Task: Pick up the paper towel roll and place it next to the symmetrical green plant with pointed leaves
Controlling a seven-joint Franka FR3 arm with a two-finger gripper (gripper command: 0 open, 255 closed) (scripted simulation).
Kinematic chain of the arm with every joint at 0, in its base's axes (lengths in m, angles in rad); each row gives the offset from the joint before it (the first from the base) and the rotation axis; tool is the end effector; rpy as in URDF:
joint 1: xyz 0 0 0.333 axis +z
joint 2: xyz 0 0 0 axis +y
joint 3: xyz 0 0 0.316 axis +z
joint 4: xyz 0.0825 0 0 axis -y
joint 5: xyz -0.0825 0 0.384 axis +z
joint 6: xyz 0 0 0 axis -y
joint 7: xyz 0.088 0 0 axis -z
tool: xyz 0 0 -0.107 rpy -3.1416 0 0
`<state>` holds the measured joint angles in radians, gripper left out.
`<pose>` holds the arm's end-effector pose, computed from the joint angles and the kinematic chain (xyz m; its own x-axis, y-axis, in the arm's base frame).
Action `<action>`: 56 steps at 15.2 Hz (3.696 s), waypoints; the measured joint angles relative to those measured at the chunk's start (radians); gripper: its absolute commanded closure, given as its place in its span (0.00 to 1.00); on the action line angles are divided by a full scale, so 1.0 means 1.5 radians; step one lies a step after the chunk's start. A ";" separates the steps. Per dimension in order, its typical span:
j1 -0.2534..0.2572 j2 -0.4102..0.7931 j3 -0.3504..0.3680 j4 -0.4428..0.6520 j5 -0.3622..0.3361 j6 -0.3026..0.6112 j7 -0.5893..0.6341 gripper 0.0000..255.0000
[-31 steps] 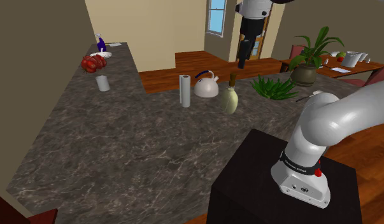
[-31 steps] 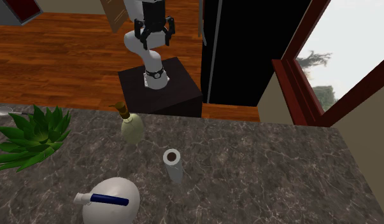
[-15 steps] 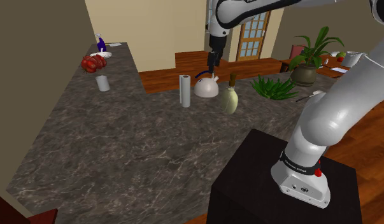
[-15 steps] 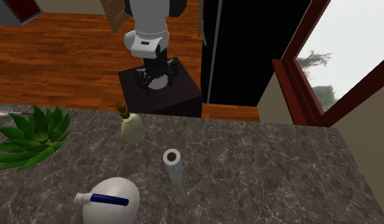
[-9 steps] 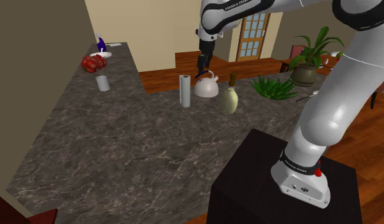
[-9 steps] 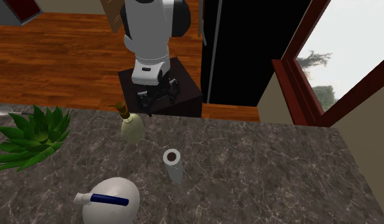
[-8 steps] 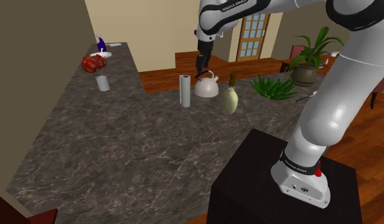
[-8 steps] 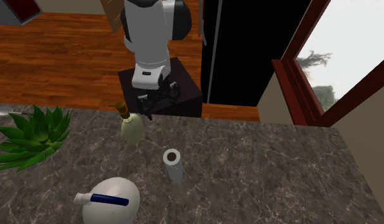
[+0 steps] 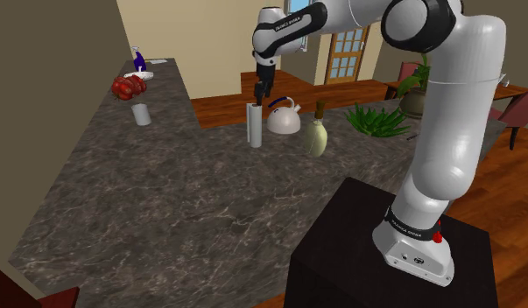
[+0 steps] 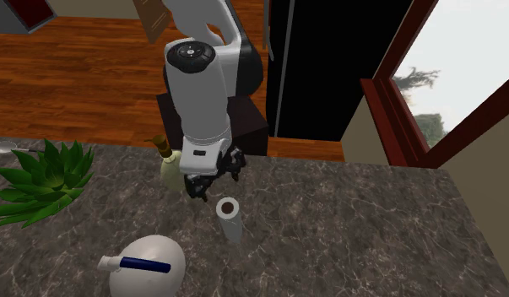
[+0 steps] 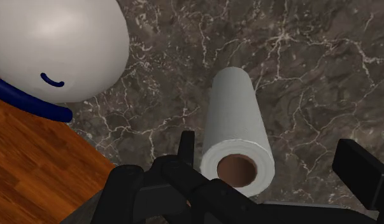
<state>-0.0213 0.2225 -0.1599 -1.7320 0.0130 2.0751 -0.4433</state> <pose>0.6280 -0.1073 0.4618 0.9598 0.2618 0.1013 0.2552 -0.9641 0.0737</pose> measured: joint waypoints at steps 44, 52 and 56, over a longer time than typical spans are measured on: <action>-0.009 0.051 0.001 0.141 0.013 -0.089 -0.013 1.00; -0.011 0.056 0.000 0.218 0.013 -0.161 -0.013 1.00; -0.013 0.060 0.000 0.260 0.014 -0.199 -0.014 1.00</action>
<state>-0.0403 0.3122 -0.1599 -1.3416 0.0339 1.7765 -0.4647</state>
